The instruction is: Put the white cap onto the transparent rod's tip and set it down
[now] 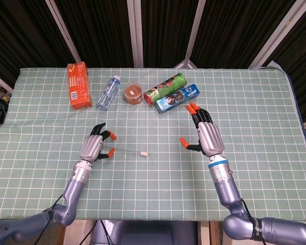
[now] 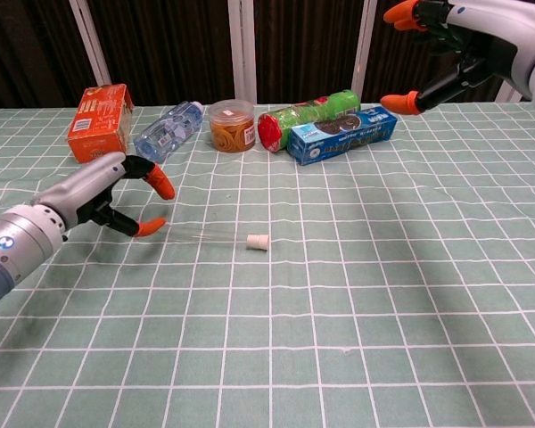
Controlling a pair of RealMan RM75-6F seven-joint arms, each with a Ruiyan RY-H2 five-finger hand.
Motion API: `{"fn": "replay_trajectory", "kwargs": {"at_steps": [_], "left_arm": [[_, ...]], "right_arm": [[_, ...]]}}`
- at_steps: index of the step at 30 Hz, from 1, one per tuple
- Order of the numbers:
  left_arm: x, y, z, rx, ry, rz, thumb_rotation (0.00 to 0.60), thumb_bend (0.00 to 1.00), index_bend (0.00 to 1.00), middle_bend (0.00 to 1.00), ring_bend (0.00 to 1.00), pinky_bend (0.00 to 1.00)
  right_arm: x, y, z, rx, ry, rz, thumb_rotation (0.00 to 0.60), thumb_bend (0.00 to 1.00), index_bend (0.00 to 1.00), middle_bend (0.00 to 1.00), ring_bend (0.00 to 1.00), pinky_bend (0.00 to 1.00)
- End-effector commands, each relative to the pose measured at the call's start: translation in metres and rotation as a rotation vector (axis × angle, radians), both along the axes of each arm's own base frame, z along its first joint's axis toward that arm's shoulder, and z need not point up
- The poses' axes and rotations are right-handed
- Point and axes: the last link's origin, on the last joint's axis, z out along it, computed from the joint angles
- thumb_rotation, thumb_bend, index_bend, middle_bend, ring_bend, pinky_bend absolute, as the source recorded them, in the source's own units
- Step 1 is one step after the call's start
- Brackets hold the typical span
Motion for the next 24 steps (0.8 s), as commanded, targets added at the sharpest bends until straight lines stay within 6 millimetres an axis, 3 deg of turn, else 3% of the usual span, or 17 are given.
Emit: {"fn": "replay_trajectory", "kwargs": {"at_steps": [1, 7, 12, 18, 24], "left_arm": [[0.002, 0.005, 0.017, 0.032, -0.018, 0.009, 0.600, 0.35, 0.38, 0.28, 0.04, 0.00], [0.005, 0.007, 0.057, 0.105, -0.070, 0.008, 0.600, 0.33, 0.30, 0.23, 0.03, 0.00], [0.003, -0.003, 0.092, 0.151, -0.091, -0.008, 0.600, 0.33, 0.18, 0.15, 0.00, 0.00], [-0.015, -0.034, 0.136, 0.206, -0.032, -0.013, 0.600, 0.30, 0.17, 0.09, 0.00, 0.00], [-0.054, -0.083, 0.173, 0.240, 0.107, 0.040, 0.600, 0.27, 0.12, 0.06, 0.00, 0.00]], "right_arm": [[-0.003, 0.003, 0.003, -0.004, 0.012, -0.002, 0.600, 0.34, 0.00, 0.00, 0.00, 0.00], [-0.025, 0.011, 0.019, -0.023, 0.101, -0.011, 0.600, 0.34, 0.00, 0.00, 0.00, 0.00], [-0.053, 0.027, 0.037, -0.043, 0.219, -0.013, 0.600, 0.34, 0.00, 0.00, 0.00, 0.00], [-0.109, 0.062, 0.064, -0.084, 0.395, -0.066, 0.600, 0.34, 0.00, 0.00, 0.00, 0.00], [-0.161, 0.102, 0.085, -0.114, 0.487, -0.162, 0.600, 0.34, 0.00, 0.00, 0.00, 0.00]]}}
